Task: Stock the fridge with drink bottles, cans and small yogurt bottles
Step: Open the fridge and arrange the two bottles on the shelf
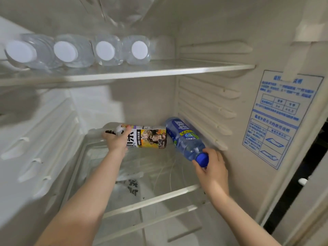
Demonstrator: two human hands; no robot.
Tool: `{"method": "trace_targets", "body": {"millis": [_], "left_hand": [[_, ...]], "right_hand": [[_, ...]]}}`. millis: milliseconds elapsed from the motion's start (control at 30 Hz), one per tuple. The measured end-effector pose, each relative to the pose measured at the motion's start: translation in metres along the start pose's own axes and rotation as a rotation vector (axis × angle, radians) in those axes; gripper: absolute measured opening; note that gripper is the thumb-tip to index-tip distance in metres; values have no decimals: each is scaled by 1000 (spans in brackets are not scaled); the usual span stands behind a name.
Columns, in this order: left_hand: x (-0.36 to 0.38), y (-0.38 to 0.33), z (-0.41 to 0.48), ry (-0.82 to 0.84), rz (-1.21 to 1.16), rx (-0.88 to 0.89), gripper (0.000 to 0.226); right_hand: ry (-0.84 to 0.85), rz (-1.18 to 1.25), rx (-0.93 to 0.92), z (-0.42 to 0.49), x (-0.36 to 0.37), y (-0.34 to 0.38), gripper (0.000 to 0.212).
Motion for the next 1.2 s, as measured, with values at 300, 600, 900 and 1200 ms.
{"method": "trace_targets", "body": {"millis": [300, 600, 900, 1200], "left_hand": [[-12, -57, -17, -124, 351, 745, 101], [-6, -72, -31, 47, 693, 937, 107], [-5, -59, -37, 102, 586, 916, 110], [-12, -32, -28, 259, 441, 604, 114]], "right_hand": [[-44, 84, -505, 26, 10, 59, 39], [-16, 88, -501, 121, 28, 122, 36], [166, -90, -373, 188, 49, 130, 33], [396, 187, -386, 181, 79, 125, 39]]}}
Point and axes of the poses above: each hand's wrist, its own z-axis towards the middle knuckle, its own x-axis out of the palm, y = z × x, the point moved 1 cm from there along z, towards the middle knuckle, and after that the axes turned 10 degrees about z, right-handed, at the moved point
